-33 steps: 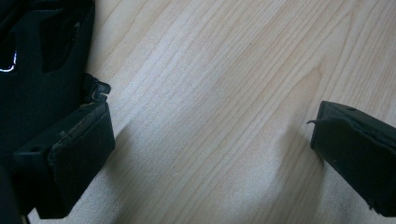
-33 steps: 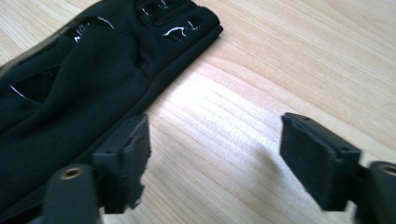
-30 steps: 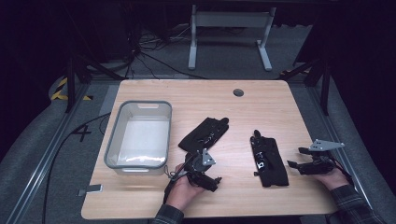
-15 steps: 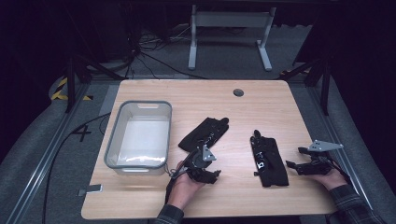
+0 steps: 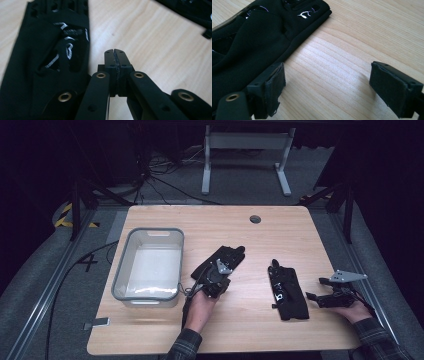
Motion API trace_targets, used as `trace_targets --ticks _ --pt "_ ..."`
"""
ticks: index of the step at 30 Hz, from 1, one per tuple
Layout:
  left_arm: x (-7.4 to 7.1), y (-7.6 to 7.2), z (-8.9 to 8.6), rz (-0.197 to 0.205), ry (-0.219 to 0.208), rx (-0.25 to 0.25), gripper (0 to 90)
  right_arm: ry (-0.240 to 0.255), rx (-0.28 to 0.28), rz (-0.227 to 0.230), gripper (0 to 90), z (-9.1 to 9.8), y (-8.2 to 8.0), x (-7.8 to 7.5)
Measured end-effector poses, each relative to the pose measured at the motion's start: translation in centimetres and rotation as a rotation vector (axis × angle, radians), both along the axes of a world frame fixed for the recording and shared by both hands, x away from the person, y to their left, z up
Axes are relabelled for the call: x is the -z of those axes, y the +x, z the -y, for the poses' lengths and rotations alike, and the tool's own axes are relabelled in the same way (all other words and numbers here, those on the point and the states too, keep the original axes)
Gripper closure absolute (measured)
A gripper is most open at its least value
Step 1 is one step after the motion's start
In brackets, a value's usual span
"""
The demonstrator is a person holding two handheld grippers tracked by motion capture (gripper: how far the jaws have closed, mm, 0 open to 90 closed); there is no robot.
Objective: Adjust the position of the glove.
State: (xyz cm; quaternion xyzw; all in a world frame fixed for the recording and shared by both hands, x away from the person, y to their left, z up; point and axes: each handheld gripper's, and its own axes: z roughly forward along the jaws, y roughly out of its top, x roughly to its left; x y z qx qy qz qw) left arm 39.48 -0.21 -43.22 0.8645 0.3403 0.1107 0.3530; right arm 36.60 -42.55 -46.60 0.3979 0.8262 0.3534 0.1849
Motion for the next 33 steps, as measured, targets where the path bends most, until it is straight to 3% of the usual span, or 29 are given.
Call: trace_targets --ticks 13,19,25,33 --pt "0.4 3.8 1.0 0.01 0.005 -0.037 89.8 -0.001 -0.009 0.001 13.5 0.0 0.1 0.0" --pt "1.4 5.3 1.5 -0.014 0.023 -0.035 89.8 -0.001 -0.011 0.001 13.5 0.0 0.1 0.0" --pt "2.1 5.5 1.7 -0.034 0.03 -0.028 89.9 -0.001 -0.011 0.001 13.5 0.0 0.1 0.0" --pt "2.1 4.6 2.3 -0.058 0.011 0.002 89.9 -0.001 -0.011 0.001 13.5 0.0 0.1 0.0"
